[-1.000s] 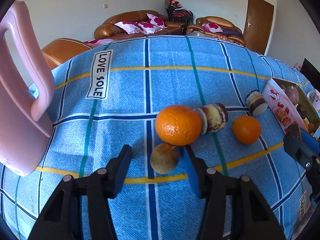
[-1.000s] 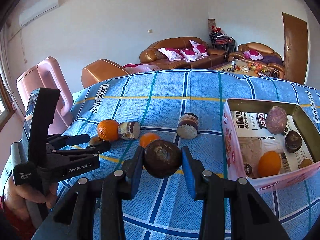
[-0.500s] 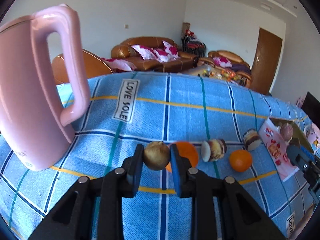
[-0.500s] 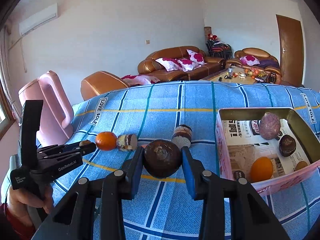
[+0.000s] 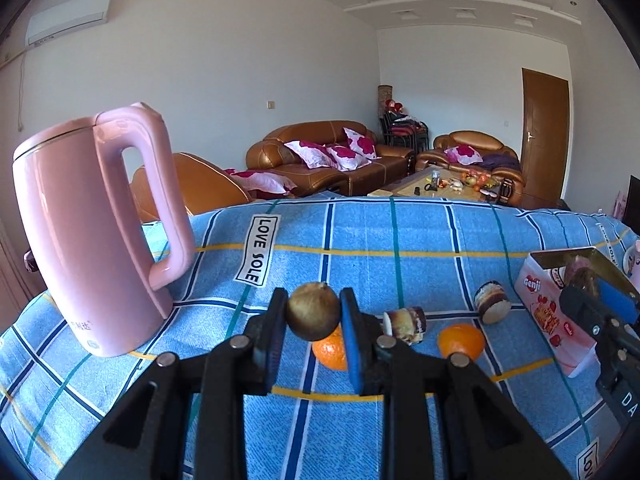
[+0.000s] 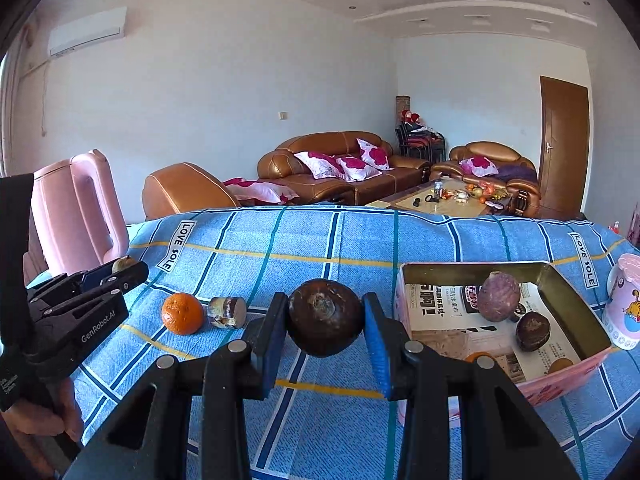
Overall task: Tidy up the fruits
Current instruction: 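Carry both held fruits up and over the pink tin box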
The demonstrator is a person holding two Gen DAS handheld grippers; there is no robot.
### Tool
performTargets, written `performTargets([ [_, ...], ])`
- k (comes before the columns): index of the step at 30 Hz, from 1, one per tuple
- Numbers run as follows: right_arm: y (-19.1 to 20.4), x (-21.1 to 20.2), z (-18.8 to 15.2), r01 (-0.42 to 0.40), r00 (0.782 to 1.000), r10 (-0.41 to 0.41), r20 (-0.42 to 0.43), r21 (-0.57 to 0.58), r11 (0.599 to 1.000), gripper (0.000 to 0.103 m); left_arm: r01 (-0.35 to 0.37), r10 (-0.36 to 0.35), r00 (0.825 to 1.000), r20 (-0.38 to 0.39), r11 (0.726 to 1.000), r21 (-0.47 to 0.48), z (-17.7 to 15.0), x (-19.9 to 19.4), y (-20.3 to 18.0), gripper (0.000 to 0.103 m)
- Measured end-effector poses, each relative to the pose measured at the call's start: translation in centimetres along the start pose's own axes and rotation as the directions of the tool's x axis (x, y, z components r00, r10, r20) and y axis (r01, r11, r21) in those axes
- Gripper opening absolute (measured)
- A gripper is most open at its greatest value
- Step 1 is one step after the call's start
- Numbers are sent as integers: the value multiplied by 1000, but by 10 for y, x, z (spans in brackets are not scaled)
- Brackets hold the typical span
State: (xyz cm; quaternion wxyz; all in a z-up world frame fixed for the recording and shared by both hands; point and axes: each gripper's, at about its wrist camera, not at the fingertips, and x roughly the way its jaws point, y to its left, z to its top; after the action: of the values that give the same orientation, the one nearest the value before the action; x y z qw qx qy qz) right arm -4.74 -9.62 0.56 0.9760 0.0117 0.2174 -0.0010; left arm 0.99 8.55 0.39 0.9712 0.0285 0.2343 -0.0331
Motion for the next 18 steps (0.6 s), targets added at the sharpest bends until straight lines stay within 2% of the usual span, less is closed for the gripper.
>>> performTargets([
  [18,-12,-11,-5,16,1000,-16,4,-8,1000,40,6,-6,1000,-6,1000,21,-5,-11,-37,27],
])
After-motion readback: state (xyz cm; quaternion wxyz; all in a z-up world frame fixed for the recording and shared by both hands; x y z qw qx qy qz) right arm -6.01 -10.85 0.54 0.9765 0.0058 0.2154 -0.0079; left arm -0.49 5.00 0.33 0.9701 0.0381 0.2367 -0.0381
